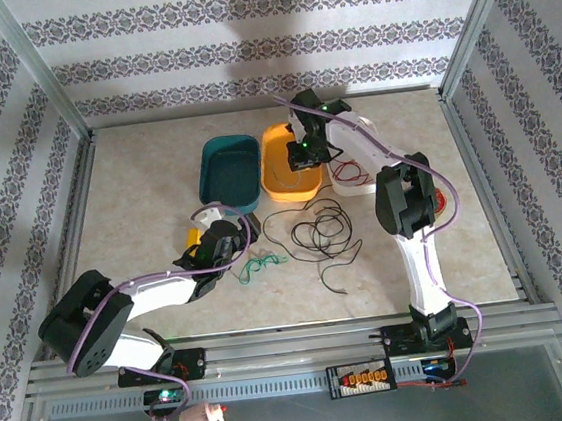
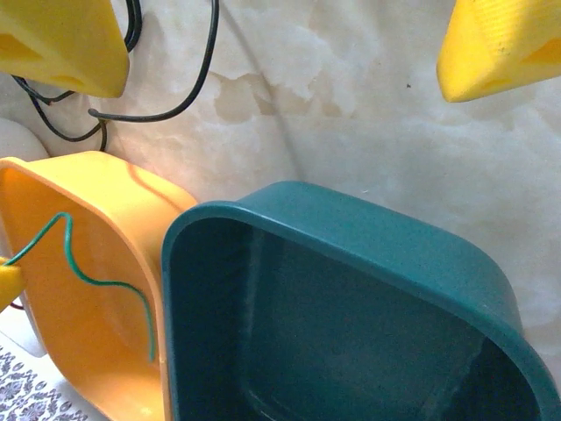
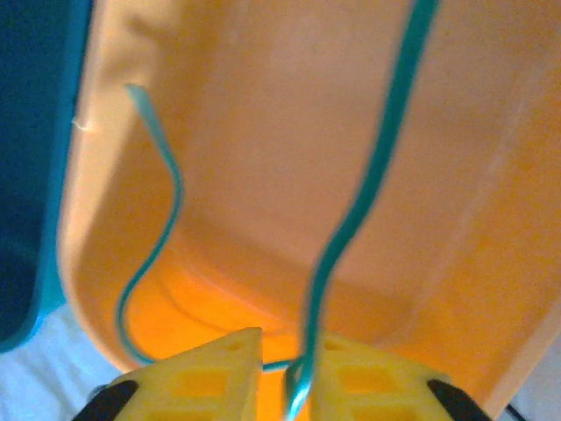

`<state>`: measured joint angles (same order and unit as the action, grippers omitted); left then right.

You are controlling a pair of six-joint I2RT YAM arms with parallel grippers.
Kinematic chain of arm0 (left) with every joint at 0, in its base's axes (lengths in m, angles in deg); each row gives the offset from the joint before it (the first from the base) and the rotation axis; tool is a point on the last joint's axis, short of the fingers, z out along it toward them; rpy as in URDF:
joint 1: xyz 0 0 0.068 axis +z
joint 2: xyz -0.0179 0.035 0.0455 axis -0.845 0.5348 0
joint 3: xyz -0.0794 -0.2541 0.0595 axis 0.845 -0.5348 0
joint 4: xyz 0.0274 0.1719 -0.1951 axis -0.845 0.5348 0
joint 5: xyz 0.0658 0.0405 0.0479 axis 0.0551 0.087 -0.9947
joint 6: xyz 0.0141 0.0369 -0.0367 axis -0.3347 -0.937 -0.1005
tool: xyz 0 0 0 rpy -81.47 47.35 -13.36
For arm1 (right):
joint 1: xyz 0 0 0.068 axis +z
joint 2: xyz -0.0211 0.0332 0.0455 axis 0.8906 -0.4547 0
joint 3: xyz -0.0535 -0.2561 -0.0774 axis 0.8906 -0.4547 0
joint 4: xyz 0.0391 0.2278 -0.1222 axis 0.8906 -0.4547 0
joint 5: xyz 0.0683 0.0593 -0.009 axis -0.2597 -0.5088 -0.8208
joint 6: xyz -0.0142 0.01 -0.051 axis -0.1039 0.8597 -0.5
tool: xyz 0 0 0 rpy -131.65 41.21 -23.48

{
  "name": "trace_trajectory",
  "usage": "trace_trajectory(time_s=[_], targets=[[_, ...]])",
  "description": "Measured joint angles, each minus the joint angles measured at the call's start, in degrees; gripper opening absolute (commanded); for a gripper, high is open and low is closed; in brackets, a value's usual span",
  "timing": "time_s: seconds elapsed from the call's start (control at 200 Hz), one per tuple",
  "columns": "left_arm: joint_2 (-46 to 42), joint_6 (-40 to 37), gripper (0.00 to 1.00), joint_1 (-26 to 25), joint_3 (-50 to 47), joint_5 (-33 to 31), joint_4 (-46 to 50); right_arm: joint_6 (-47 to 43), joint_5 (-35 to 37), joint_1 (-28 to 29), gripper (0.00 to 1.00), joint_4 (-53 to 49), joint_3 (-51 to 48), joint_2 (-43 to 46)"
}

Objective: Untangle the cables

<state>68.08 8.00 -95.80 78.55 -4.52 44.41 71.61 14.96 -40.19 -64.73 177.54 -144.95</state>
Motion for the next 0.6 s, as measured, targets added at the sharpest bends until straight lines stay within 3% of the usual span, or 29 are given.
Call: trace_trajectory(time_s=[0.09, 0.27, 0.465, 0.6], targets=[[0.57, -0.13, 0.91, 0.0, 0.17, 0.42, 0.0, -0.83, 0.02, 0.33, 0.43, -1.09, 1.53, 0.13], [0.83, -0.79, 0.91, 0.0, 0.85, 1.07, 0.07, -0.31, 0.96, 0.31, 0.44, -1.2, 1.01, 2.95], [0.81, -3.26, 0.91, 0.0, 2.75, 3.06, 1.53, 0.61, 3.43, -0.52, 0.44, 1.81, -5.66, 15.54], [0.02, -7.21, 0.9, 0.0, 4.2, 6.95, 5.73, 1.27, 4.02, -0.76, 0.44, 5.73, -16.44, 26.32]])
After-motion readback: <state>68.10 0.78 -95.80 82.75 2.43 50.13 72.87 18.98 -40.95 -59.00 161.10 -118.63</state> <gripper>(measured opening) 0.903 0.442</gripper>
